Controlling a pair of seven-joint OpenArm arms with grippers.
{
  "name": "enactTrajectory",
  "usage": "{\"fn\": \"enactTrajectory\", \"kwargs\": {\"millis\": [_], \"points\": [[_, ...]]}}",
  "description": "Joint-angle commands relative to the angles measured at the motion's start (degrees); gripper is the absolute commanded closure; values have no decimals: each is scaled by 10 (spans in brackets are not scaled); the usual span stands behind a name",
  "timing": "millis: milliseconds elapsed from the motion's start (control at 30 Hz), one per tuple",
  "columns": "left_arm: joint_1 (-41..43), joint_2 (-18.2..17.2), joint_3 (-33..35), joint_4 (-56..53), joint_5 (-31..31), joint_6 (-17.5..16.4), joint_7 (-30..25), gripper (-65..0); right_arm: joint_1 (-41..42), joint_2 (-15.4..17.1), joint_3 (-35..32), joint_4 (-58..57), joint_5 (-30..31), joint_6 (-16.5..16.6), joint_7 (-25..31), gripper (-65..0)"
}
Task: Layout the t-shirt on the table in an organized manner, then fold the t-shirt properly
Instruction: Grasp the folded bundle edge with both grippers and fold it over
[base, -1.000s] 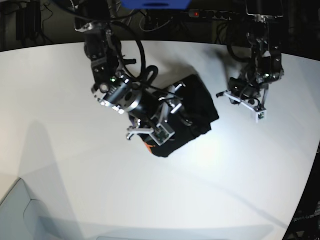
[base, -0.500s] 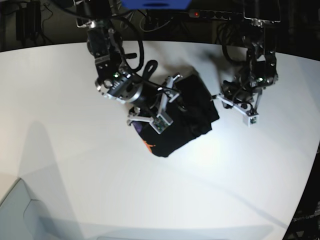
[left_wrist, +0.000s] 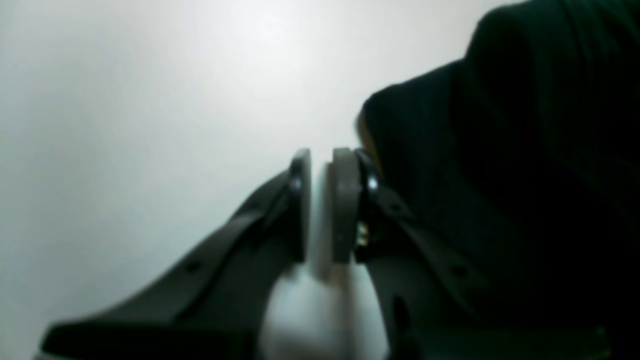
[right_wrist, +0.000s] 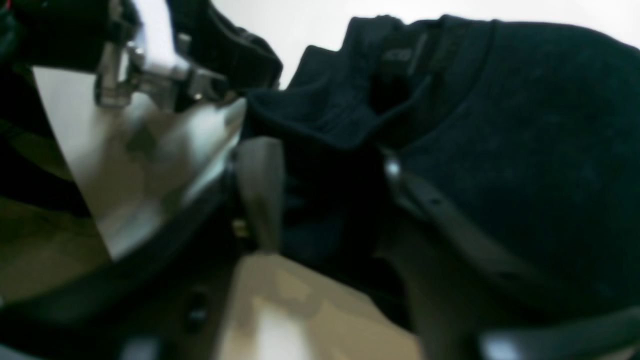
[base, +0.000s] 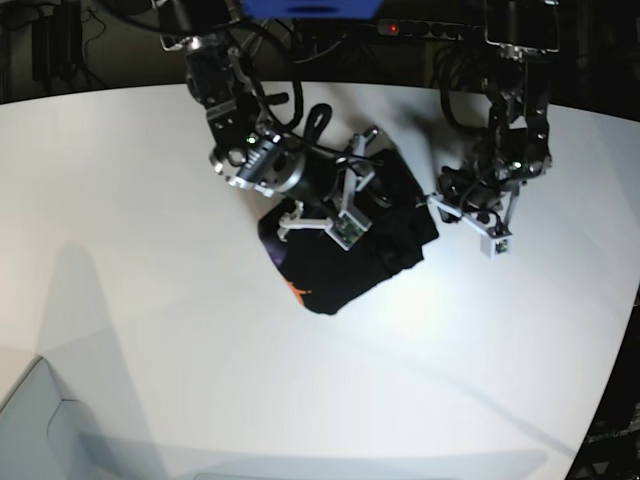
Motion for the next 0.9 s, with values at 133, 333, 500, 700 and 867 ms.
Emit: {"fn": "enactTrajectory", "kwargs": {"millis": [133,333,500,700,867], "points": [[4,-4,-2,-3,5,4,22,-81,15,-5,2,10,8,2,15,-40],[1,-4,-2,-4,8,4,22,-81,7,-3,-2,29,9,42,15,-23],[-1,-5,-2,-4,8,4,22,-81,-21,-6,-4,80,9,73,14,-23],[0,-6,-2,2,5,4,22,-81,-28,-4,-60,67,5,73,13,-23],[6,-7,-3,20,4,4,22,-81,-13,-6,-66,-1,5,73,25,-24]]}}
